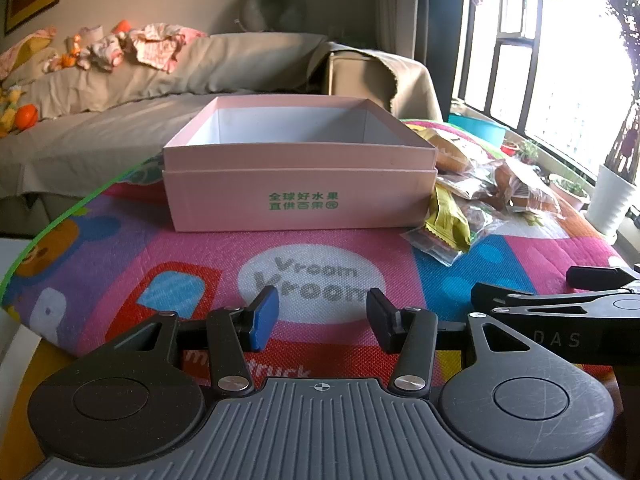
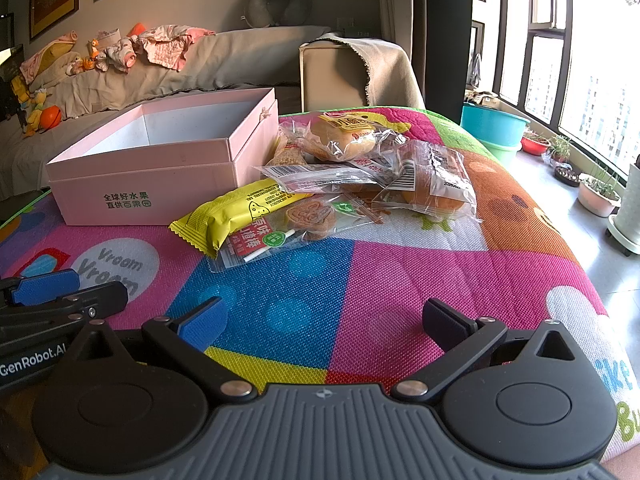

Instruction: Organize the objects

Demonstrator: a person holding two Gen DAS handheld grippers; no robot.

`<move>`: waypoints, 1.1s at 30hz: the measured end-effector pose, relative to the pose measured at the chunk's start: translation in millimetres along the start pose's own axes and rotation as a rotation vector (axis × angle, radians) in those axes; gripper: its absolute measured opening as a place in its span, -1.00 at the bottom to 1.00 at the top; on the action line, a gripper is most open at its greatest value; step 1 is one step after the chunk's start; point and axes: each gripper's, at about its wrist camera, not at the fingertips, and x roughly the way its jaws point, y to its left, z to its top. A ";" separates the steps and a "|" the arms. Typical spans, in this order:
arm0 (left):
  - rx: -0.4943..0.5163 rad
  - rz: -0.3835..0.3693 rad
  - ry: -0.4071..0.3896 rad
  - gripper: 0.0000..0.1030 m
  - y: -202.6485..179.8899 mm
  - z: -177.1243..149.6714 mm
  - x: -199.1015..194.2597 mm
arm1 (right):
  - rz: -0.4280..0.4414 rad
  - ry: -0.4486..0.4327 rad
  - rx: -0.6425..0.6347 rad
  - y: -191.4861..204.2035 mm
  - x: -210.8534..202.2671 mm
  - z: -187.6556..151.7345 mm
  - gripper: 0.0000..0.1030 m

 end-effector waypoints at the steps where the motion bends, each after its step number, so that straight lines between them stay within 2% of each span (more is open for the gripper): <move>1: 0.001 0.000 0.001 0.04 -0.2 0.3 0.3 | 0.000 0.000 0.001 -1.2 -1.0 1.1 1.00; 33: 0.017 0.011 0.001 0.05 -0.7 0.6 0.1 | 0.003 0.003 -0.002 -2.7 -1.0 0.9 1.00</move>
